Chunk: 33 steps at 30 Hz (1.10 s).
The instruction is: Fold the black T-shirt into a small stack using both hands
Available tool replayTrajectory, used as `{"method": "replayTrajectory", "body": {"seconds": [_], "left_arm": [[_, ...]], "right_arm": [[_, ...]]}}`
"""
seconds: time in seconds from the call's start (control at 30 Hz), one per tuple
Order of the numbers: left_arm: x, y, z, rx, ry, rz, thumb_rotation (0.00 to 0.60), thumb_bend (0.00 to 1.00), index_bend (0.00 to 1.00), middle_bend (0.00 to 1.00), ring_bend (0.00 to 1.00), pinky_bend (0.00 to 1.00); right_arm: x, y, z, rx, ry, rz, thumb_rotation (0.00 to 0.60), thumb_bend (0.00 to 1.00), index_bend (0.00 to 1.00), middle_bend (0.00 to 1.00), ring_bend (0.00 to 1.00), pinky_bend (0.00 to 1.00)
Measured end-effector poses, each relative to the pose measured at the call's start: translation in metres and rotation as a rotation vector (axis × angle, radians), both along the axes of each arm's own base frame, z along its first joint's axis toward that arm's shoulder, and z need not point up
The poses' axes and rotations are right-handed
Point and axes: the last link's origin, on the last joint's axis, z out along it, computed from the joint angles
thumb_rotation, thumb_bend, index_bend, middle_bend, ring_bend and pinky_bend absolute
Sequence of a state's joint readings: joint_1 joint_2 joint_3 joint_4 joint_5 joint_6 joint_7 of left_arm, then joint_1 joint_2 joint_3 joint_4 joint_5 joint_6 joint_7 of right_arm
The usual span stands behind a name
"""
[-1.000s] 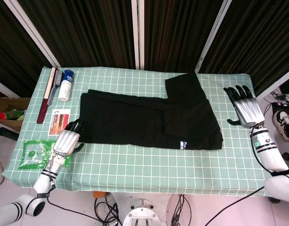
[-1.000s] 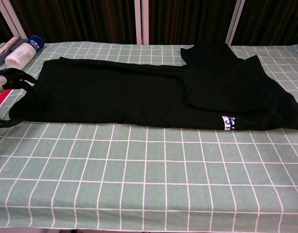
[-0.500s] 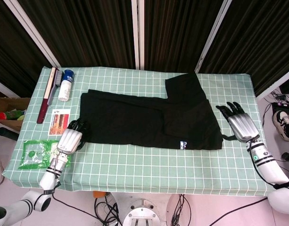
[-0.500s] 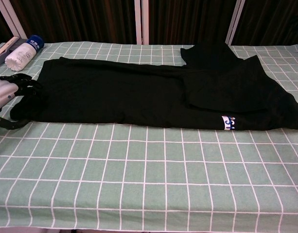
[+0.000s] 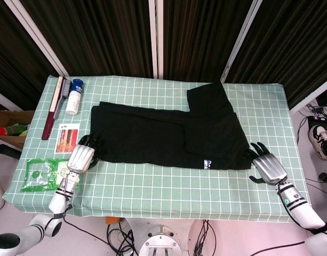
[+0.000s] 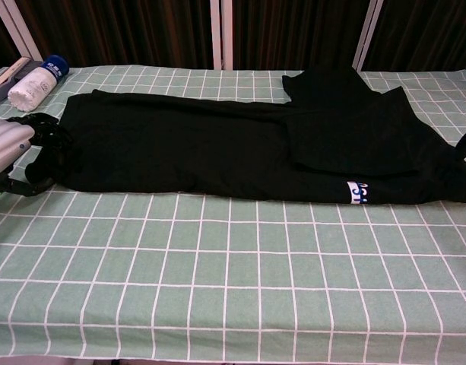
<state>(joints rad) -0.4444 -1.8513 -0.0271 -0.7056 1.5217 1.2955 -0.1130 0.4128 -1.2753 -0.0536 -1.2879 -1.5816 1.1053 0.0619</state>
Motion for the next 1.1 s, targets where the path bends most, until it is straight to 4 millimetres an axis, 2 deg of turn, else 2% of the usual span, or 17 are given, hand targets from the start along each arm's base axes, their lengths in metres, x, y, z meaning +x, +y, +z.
{"method": "replayTrajectory", "body": {"seconds": [0.2, 0.43, 0.6, 0.73, 0.87, 1.1], "left_arm": [[-0.003, 0.000, 0.001, 0.004, -0.019, 0.011, 0.600, 0.43, 0.54, 0.25, 0.10, 0.19], [-0.005, 0.001, 0.000, 0.005, -0.051, 0.023, 0.600, 0.44, 0.56, 0.29, 0.13, 0.19], [-0.005, 0.000, -0.001, 0.004, -0.078, 0.023, 0.600, 0.47, 0.59, 0.32, 0.14, 0.19], [-0.005, -0.004, 0.002, 0.011, -0.089, 0.009, 0.600, 0.47, 0.59, 0.32, 0.14, 0.19], [-0.005, -0.016, 0.006, 0.016, -0.100, -0.010, 0.600, 0.47, 0.59, 0.32, 0.14, 0.19], [-0.007, -0.057, 0.012, 0.000, -0.123, -0.003, 0.600, 0.47, 0.59, 0.32, 0.14, 0.19]], "right_arm": [[-0.013, -0.010, -0.022, -0.046, 0.012, 0.041, 0.600, 0.28, 0.41, 0.25, 0.05, 0.08], [-0.023, -0.023, -0.037, -0.092, -0.012, 0.079, 0.600, 0.50, 0.67, 0.36, 0.14, 0.13], [-0.025, -0.025, -0.039, -0.111, -0.057, 0.109, 0.600, 0.54, 0.71, 0.38, 0.16, 0.14], [-0.028, -0.017, -0.033, -0.118, -0.079, 0.127, 0.600, 0.54, 0.72, 0.38, 0.16, 0.14], [-0.035, -0.004, -0.020, -0.124, -0.075, 0.135, 0.600, 0.54, 0.72, 0.38, 0.16, 0.14], [-0.046, 0.034, -0.003, -0.109, -0.075, 0.112, 0.600, 0.54, 0.72, 0.38, 0.16, 0.14]]}}
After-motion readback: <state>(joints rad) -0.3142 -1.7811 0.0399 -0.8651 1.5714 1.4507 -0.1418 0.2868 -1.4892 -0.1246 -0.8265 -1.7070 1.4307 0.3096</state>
